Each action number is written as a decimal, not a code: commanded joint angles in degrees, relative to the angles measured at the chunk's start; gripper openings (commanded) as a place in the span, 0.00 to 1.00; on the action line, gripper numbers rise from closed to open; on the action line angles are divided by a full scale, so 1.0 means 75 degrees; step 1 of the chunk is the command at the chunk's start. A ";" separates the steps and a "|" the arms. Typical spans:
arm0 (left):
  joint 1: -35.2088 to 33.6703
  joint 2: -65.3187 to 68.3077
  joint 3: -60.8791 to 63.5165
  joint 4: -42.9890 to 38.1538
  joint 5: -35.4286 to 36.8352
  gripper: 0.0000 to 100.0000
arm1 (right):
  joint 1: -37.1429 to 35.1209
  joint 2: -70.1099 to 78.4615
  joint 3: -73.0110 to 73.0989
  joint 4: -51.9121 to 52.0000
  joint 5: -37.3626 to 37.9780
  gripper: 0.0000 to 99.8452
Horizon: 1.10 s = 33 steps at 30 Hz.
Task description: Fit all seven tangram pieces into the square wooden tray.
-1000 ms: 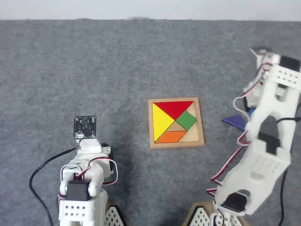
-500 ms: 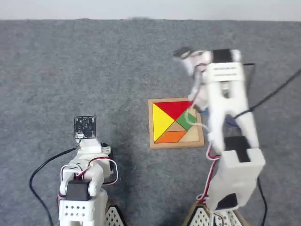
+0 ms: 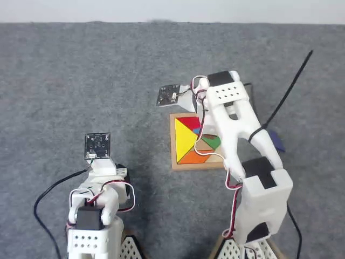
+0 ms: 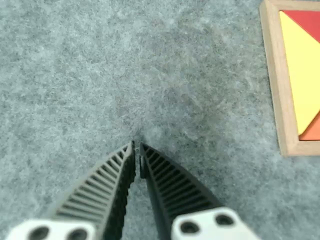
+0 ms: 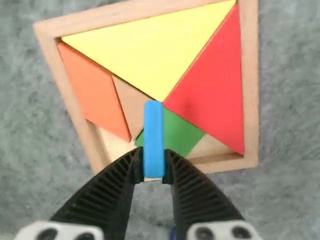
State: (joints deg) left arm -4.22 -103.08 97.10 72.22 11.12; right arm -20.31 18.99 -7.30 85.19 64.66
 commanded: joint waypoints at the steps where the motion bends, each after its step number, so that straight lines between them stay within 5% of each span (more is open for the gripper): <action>1: -0.0047 -0.0152 -0.0088 0.0012 -0.0082 0.01 | -0.0053 0.0029 -0.0176 -0.0287 -0.0094 0.18; 9: -0.0047 -0.0152 -0.0088 0.0012 -0.0082 0.01 | -0.0018 0.0287 -0.1137 -0.0358 -0.1594 0.17; 14: -0.0047 -0.0152 -0.0088 0.0012 -0.0082 0.01 | 0.0369 0.0076 -0.1735 -0.0018 -0.3177 0.02; 17: -0.0047 -0.0152 -0.0088 0.0012 -0.0082 0.01 | 0.0346 -0.0627 -0.0914 -0.0100 -0.3634 0.02; 25: -0.0047 -0.0152 -0.0088 0.0012 -0.0082 0.01 | -0.0510 -0.3429 0.3880 -0.3792 -0.4794 0.01; 33: -0.0047 -0.0152 -0.0088 0.0012 -0.0082 0.01 | -0.0990 -0.2491 0.4021 -0.4050 -0.5169 0.01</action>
State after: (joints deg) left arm -4.22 -103.08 97.10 72.22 11.12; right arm -27.52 -1.14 24.88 56.18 28.18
